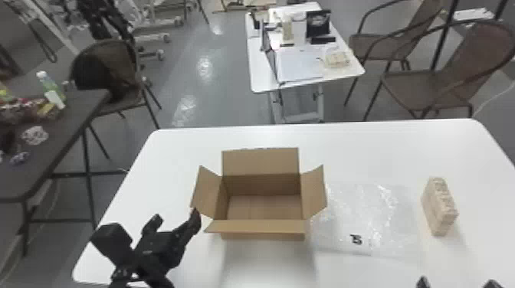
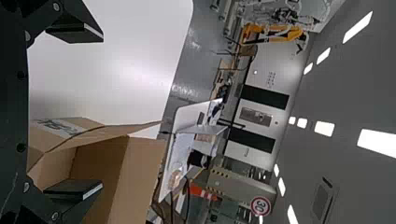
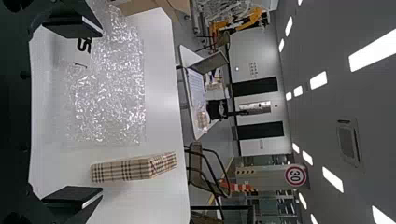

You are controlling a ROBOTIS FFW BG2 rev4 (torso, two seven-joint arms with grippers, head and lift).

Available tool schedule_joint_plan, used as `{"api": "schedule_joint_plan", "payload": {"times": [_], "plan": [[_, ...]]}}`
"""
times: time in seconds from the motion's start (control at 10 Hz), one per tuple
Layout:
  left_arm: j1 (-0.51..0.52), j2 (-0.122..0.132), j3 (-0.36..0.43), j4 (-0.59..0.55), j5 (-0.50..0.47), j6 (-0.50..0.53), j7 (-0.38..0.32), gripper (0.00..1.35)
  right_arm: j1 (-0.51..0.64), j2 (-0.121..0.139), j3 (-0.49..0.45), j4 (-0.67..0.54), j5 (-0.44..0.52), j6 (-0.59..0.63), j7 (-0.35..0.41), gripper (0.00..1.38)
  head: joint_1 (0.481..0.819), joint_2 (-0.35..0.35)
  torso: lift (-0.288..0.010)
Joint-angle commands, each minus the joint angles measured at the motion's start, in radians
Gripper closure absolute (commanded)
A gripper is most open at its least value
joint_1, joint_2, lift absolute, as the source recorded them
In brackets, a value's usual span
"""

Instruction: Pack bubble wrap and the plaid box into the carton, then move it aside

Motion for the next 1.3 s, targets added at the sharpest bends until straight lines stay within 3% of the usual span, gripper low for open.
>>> {"api": "schedule_joint_plan", "payload": {"times": [0.0,0.2,0.5,0.7,0.9,1.1,1.2], "plan": [[-0.08,-0.026,0.04,0.043,-0.001,0.072,-0.069,0.2,-0.013,0.0,0.004,0.007,0.0,0.007,0.005,0.11,0.695,0.212,-0.027],[-0.172,-0.047,0.064,0.144,-0.004,0.099,-0.157,0.2,-0.023,0.0,0.01,0.016,0.0,0.009,0.01,0.11,0.695,0.198,-0.027],[-0.264,-0.01,0.069,0.261,0.009,0.11,-0.203,0.23,-0.043,0.0,0.015,0.027,-0.001,0.015,0.023,0.11,0.695,0.198,-0.027],[-0.296,0.003,0.071,0.302,0.017,0.104,-0.207,0.33,-0.051,0.0,0.018,0.033,-0.004,0.015,0.026,0.11,0.695,0.211,-0.027],[-0.312,0.003,0.067,0.33,0.036,0.135,-0.23,0.86,-0.054,0.002,0.019,0.034,-0.003,0.015,0.028,0.11,0.695,0.217,-0.027],[-0.313,-0.003,0.058,0.331,0.029,0.142,-0.23,1.16,-0.056,0.002,0.021,0.034,-0.001,0.015,0.026,0.11,0.695,0.208,-0.027],[-0.315,-0.014,0.057,0.331,0.026,0.133,-0.229,1.21,-0.056,0.002,0.021,0.034,-0.003,0.015,0.028,0.11,0.695,0.203,-0.027]]}}
